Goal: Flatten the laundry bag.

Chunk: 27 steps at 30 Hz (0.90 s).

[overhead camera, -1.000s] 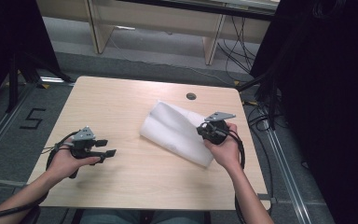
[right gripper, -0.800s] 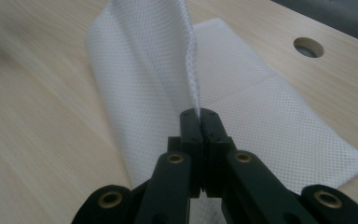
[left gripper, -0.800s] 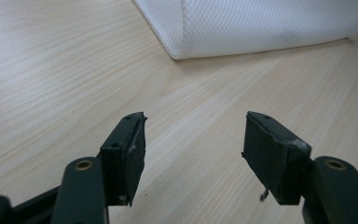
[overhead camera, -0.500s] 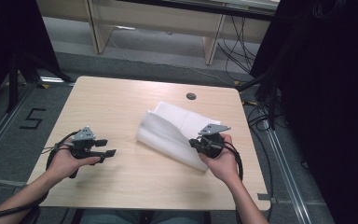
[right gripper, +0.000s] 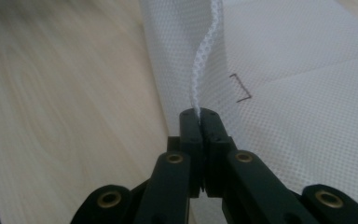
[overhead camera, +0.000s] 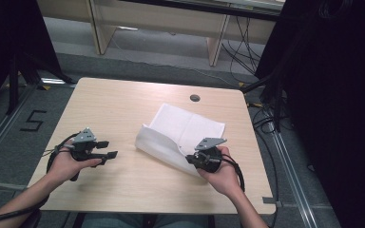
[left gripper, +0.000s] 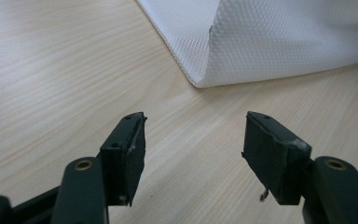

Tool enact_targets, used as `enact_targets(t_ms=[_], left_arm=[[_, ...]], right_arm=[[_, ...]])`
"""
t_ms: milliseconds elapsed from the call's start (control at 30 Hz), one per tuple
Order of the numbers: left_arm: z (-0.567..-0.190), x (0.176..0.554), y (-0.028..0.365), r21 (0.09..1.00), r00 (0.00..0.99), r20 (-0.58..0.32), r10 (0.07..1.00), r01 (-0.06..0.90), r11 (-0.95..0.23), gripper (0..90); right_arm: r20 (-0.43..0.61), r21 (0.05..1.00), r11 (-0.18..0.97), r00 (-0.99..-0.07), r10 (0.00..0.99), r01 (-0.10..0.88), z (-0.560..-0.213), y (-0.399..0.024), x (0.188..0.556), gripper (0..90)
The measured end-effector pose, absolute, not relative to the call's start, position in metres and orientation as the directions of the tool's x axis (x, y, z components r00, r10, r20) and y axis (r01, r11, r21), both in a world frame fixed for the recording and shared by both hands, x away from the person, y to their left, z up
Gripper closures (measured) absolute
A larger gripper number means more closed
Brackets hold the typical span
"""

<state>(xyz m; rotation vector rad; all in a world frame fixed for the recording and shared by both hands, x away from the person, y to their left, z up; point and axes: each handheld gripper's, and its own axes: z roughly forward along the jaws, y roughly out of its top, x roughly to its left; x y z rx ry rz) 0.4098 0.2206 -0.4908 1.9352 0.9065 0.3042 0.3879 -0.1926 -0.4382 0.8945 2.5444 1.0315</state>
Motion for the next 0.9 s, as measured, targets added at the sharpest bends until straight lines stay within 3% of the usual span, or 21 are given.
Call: enact_targets(t_ms=[400,700,800,900], left_arm=[[-0.491,0.41,0.22,0.839,0.699,-0.155,0.698,0.466,-0.28,38.5],[-0.491,0.409,0.217,0.841,0.708,-0.178,0.683,0.47,-0.267,41.1],[-0.491,0.406,0.212,0.838,0.731,-0.184,0.657,0.466,-0.284,45.1],[-0.491,0.403,0.204,0.833,0.754,-0.209,0.623,0.471,-0.29,48.1]], right_arm=[[0.088,0.599,0.667,-0.864,0.495,0.443,-0.459,-0.177,0.368,88.2],[0.214,0.587,0.679,-0.893,0.396,0.442,-0.454,-0.168,0.35,70.7],[0.222,0.611,0.641,-0.877,0.426,0.466,-0.443,-0.174,0.351,69.9],[0.194,0.612,0.598,-0.832,0.52,0.517,-0.435,-0.188,0.362,72.8]])
